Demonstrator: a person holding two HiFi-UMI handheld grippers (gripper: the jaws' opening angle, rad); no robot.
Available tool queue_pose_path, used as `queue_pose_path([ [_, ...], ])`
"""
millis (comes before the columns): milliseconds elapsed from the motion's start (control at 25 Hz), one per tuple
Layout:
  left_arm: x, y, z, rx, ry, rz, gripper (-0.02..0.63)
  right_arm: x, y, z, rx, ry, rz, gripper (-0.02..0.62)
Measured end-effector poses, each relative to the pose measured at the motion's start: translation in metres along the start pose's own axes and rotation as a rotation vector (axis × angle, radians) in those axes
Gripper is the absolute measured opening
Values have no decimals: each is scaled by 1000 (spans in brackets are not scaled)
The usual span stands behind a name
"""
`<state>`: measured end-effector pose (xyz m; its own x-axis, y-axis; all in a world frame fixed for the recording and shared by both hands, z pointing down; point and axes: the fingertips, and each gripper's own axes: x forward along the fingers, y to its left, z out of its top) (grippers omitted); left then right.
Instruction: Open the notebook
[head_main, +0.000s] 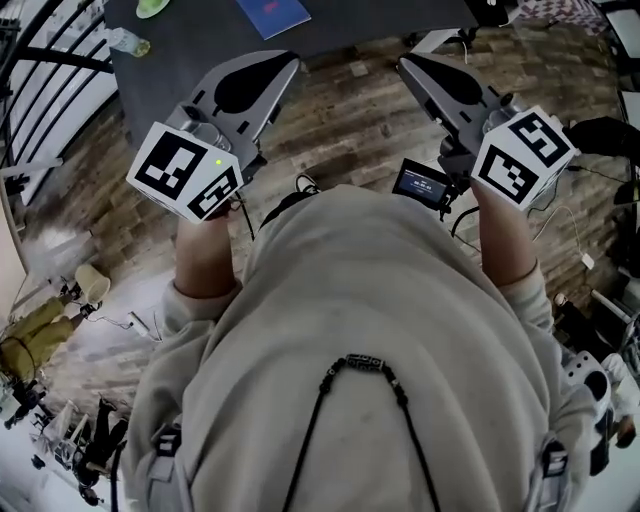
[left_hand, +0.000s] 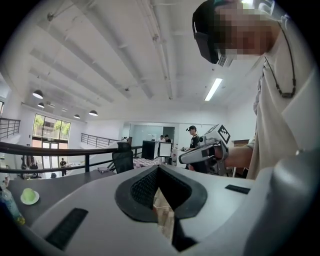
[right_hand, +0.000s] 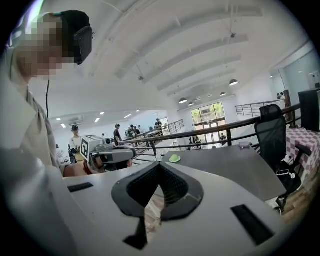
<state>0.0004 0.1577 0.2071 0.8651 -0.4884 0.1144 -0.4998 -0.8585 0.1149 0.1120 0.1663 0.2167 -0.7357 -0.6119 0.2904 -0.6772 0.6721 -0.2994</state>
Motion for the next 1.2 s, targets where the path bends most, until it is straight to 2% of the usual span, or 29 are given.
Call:
queue_pose_path([
  [320,-33,45,-8,-26,-20,28,2,65,25,19,17,35,81,15],
  [480,-45,45,-8,-23,-39,38,2,80,44,24,-1,48,133,15],
  [680,-63,48,-5,-33,-69,88,2,89,56,28,-14,70,180,15],
  [840,-81,52,-1,-23,-82,134,2,102,68,31,-42,81,228,15],
  [1040,-92,75,-10,-48,-93,238,2,129,49,32,27,74,311,15],
  [1200,-105,88,-2,-54,-104,312,2,146,45,47,-3,76,358,15],
])
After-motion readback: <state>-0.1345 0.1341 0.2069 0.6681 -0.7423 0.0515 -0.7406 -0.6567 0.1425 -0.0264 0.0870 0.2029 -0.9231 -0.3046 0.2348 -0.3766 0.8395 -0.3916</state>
